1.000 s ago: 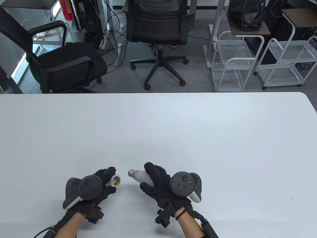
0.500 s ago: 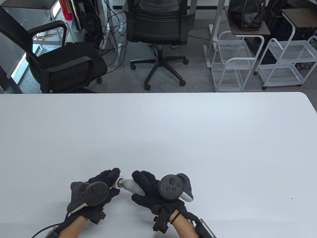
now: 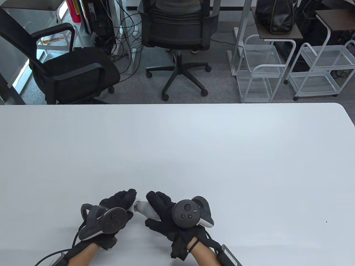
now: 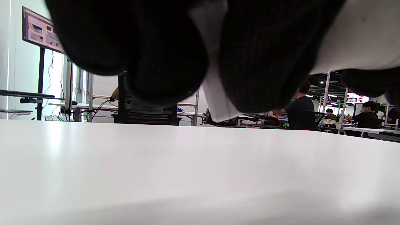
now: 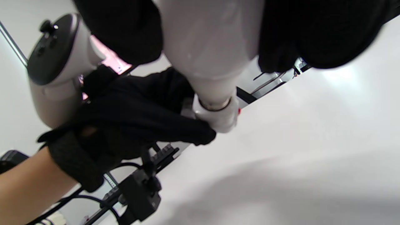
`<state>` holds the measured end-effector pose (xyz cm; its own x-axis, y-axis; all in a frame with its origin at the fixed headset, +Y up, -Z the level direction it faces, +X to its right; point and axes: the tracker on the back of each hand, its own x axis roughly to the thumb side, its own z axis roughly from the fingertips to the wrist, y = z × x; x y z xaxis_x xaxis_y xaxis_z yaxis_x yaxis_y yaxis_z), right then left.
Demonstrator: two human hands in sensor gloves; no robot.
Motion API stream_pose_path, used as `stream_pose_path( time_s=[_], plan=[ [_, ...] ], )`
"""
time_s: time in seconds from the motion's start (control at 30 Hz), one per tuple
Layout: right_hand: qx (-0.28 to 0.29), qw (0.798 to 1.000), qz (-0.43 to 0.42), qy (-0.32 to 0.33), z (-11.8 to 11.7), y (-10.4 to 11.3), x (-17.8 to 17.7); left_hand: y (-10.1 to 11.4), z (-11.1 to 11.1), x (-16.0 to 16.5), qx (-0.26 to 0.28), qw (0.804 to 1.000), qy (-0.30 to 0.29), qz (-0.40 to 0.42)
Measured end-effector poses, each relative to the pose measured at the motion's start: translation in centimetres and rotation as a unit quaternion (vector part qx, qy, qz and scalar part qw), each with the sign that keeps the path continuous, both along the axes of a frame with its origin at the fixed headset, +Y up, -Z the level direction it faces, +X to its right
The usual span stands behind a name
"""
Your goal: Screw light bulb into light bulb socket (Screw with right hand)
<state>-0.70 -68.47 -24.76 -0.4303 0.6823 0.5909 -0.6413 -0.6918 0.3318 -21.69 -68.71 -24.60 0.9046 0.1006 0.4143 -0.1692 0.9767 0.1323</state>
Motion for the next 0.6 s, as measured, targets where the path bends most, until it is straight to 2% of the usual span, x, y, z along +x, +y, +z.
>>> stream_pose_path(
  time_s=[0.27,0.6],
  plan=[
    [-0.048,0.997,-0.054,-0.022,-0.56,-0.75,0.69,-0.13,-0.06,-0.01,-0.009,1.0,-0.003,0.003],
    [-0.059,0.996,-0.06,-0.016,-0.31,-0.83,0.53,-0.33,-0.23,-0.35,-0.031,0.999,-0.005,0.023]
  ],
)
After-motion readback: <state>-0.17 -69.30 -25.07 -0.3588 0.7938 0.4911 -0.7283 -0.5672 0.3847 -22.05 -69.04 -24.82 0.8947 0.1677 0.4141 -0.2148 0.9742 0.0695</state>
